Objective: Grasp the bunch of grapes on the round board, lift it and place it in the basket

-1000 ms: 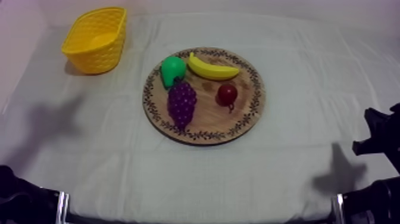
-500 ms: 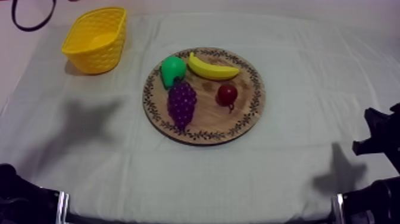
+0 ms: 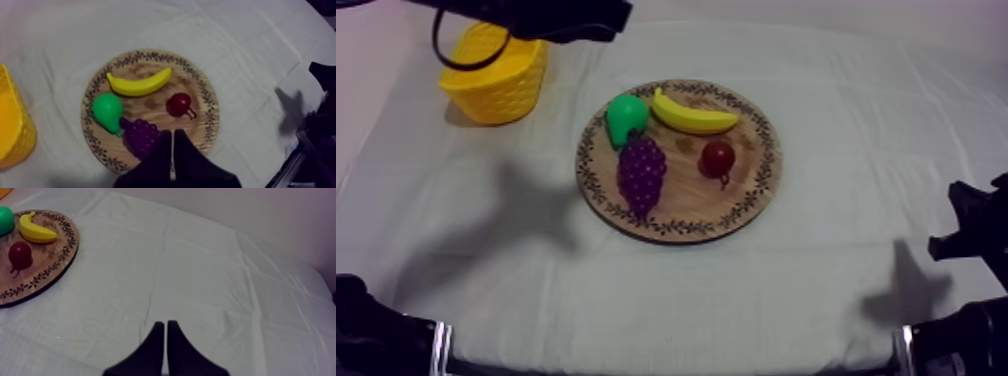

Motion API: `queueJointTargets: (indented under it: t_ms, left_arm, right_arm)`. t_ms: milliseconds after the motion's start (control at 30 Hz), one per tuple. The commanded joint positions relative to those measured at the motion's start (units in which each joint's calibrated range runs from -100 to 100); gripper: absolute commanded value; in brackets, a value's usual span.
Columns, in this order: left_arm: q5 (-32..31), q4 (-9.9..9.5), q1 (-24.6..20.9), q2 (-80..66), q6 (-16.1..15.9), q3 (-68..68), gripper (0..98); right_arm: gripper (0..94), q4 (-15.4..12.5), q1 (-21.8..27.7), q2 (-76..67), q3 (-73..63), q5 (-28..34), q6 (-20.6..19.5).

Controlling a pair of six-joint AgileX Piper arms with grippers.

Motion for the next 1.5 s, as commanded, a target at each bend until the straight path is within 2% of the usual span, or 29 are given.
queueJointTargets:
  t_ms: [0, 167, 333, 433, 700, 1033, 1133, 1267, 1367, 1467]
  left_arm:
    - [7.14, -0.4, 0.65, 2.57, 3.67, -3.72, 0.0]
    - [16.08, -0.47, 1.32, 7.2, 8.38, -9.69, 0.0]
    - [22.17, -0.17, 1.15, 12.17, 10.44, -14.59, 0.0]
    - [24.08, -0.12, 0.52, 15.67, 10.56, -17.81, 0.0]
    - [24.87, 0.64, -2.5, 23.66, 9.38, -21.42, 0.0]
    - [19.44, 0.77, -3.23, 25.54, 9.77, -19.53, 2.0]
    - [17.14, 0.79, -2.81, 25.48, 10.23, -18.74, 11.7]
    - [16.1, 0.86, -2.39, 25.38, 12.23, -17.74, 37.6]
    - [16.32, 0.97, -2.32, 25.32, 14.78, -16.85, 62.9]
    - [16.9, 1.38, -2.52, 25.26, 17.47, -15.84, 77.9]
  right_arm:
    - [0.3, 0.0, 0.02, 0.02, -0.01, -0.01, -0.01]
    - [0.3, 0.0, 0.02, 0.02, -0.01, -0.01, 0.01]
    - [0.3, 0.0, 0.03, 0.02, -0.01, -0.01, -0.04]
    - [0.3, 0.0, 0.03, 0.02, -0.01, -0.01, -0.02]
    - [0.3, 0.0, 0.03, 0.02, -0.01, -0.01, -0.01]
    - [0.3, 0.0, 0.03, 0.02, -0.01, -0.01, 0.0]
    - [0.3, 0.0, 0.03, 0.02, -0.01, -0.01, 0.0]
    - [0.3, 0.0, 0.03, 0.02, -0.01, -0.01, 0.0]
    - [0.3, 0.0, 0.03, 0.02, -0.01, -0.01, 0.0]
    - [0.3, 0.0, 0.03, 0.02, -0.01, -0.01, 0.0]
